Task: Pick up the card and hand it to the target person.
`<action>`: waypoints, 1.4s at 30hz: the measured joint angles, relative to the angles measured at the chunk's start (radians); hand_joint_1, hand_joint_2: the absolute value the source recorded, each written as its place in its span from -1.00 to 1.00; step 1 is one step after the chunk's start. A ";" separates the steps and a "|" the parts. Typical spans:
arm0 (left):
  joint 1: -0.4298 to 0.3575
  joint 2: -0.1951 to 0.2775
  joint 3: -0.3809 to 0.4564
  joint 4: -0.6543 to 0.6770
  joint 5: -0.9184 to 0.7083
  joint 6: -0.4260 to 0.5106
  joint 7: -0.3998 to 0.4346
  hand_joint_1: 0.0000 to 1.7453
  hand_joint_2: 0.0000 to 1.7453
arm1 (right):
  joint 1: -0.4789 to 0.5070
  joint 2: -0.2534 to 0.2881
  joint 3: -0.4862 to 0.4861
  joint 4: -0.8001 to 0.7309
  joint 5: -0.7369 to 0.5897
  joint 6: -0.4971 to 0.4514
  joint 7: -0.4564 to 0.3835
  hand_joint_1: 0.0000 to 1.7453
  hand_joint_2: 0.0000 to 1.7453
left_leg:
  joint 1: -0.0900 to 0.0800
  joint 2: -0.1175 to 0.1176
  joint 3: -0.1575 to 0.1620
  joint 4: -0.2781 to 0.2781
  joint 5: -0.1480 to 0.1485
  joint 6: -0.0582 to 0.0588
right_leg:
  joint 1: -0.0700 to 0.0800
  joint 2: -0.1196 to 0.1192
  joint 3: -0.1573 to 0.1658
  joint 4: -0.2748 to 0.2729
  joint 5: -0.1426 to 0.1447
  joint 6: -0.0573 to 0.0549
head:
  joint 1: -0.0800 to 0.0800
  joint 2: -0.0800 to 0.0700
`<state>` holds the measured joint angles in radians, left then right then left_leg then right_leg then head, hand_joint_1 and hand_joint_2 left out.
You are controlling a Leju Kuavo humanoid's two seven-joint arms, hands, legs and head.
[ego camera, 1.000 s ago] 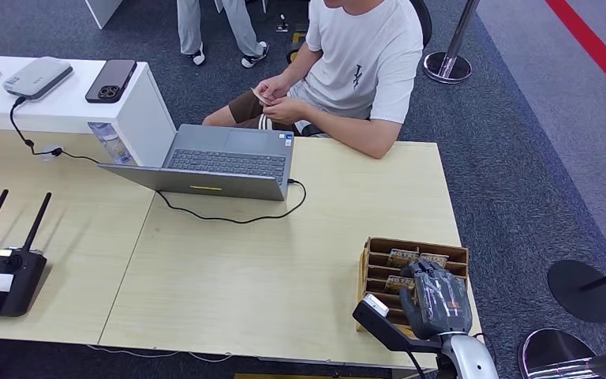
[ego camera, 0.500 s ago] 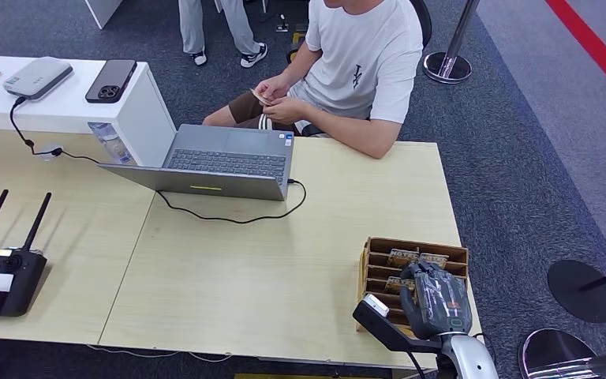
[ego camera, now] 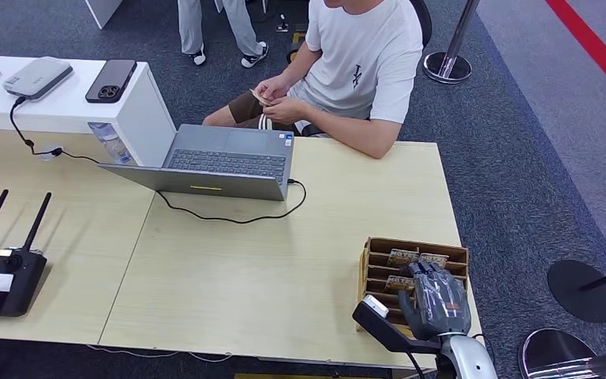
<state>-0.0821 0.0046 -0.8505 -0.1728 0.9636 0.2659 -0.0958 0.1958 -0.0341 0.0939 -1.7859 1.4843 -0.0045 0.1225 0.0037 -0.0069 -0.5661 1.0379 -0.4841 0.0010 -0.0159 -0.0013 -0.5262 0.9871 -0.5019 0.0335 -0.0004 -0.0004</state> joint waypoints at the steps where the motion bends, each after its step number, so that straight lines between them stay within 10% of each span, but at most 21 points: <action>1: 0.000 0.000 0.000 0.000 0.000 0.000 0.000 -1.00 -1.00 | 0.000 0.000 0.000 0.001 0.000 0.000 0.000 -0.37 1.00 | 0.000 0.000 0.000 0.000 0.000 0.000 | 0.000 0.000 0.000 0.000 0.000 0.000 | 0.000 0.000; 11: 0.000 0.000 -0.003 0.000 0.006 0.000 0.000 -1.00 -1.00 | 0.000 0.000 0.001 0.006 0.000 0.001 0.000 -0.14 1.00 | 0.000 0.000 0.000 0.000 0.000 0.000 | 0.000 0.000 0.000 0.000 0.000 0.000 | 0.000 0.000; 18: 0.000 0.000 -0.003 0.000 0.006 0.000 0.000 -1.00 -1.00 | -0.003 0.000 0.001 0.006 0.000 0.001 0.000 0.40 1.00 | 0.000 0.000 0.000 0.000 0.000 0.000 | 0.000 0.000 0.000 0.000 0.000 0.000 | 0.000 0.000; 40: 0.000 0.000 -0.005 0.000 0.007 0.000 -0.003 -1.00 -1.00 | -0.005 0.000 -0.001 0.011 -0.004 0.001 0.000 0.59 1.00 | 0.000 0.000 0.000 0.000 0.000 0.000 | 0.000 0.000 0.000 0.000 0.000 0.000 | 0.000 0.000; 42: 0.000 0.000 -0.008 0.000 0.003 -0.005 -0.009 -1.00 0.00 | -0.005 0.000 -0.002 0.011 -0.005 0.000 0.000 0.66 1.00 | 0.000 0.000 0.000 0.000 0.000 0.000 | 0.000 0.000 0.000 0.000 0.000 0.000 | 0.000 0.000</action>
<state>-0.0822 0.0046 -0.8588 -0.1728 0.9669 0.2605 -0.1046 0.1912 -0.0340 0.0921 -1.7746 1.4791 -0.0040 0.1225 0.0037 -0.0070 -0.5661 1.0379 -0.4841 0.0010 -0.0159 -0.0013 -0.5262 0.9871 -0.5019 0.0335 -0.0004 -0.0004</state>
